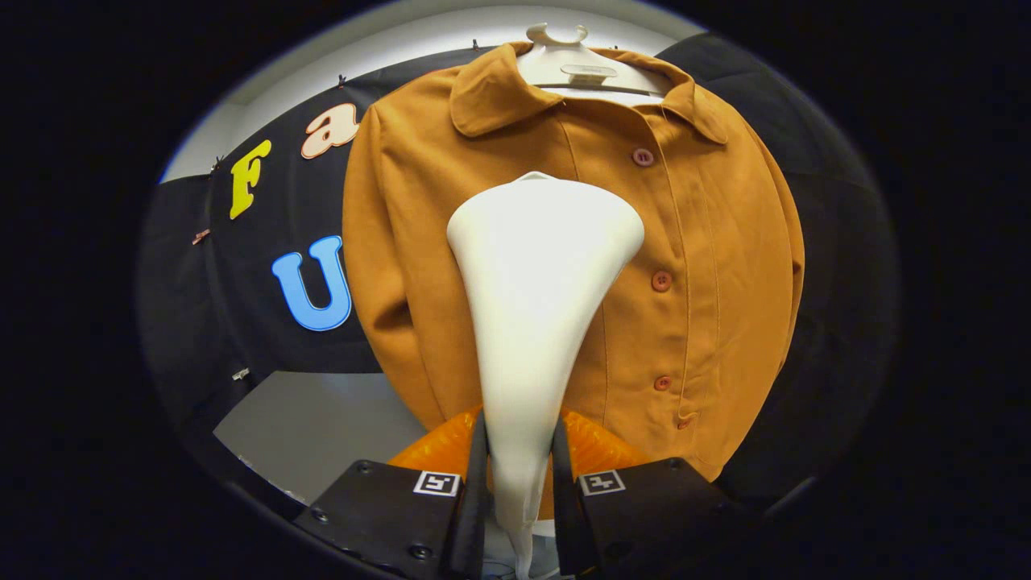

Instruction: Iron the clothes twice with a garment steamer, once on the left side and once on the right side.

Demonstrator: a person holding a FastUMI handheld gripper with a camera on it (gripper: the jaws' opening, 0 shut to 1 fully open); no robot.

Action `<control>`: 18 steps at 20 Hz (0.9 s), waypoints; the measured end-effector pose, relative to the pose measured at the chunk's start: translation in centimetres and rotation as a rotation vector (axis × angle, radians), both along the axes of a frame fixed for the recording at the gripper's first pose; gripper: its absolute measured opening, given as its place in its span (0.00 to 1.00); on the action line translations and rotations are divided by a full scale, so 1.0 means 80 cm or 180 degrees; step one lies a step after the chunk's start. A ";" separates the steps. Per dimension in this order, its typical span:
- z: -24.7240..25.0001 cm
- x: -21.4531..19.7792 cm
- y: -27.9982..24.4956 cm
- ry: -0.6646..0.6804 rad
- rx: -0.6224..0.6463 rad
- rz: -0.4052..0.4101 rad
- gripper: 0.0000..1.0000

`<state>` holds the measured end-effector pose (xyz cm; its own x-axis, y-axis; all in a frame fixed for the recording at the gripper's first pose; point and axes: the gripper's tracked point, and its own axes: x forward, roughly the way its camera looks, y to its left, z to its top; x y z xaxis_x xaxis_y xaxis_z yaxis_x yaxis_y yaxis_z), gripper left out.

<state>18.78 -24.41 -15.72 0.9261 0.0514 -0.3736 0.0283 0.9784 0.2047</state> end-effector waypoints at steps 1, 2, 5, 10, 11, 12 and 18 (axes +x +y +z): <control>-0.011 -0.005 -0.004 0.0045 0.0021 -0.0009 0.39; -0.022 -0.006 -0.007 0.0096 0.0039 -0.0012 0.39; -0.044 -0.003 -0.004 0.0216 0.0038 -0.0019 0.39; -0.082 -0.020 -0.007 0.0423 0.0029 -0.0060 0.39; -0.092 -0.025 -0.008 0.0474 0.0034 -0.0065 0.39; -0.103 -0.028 -0.006 0.0531 0.0035 -0.0069 0.39; -0.124 -0.068 -0.011 0.0732 -0.0006 -0.0140 0.39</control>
<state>13.37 -25.28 -25.63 0.8180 0.0122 -0.5751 0.1164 0.9756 0.1862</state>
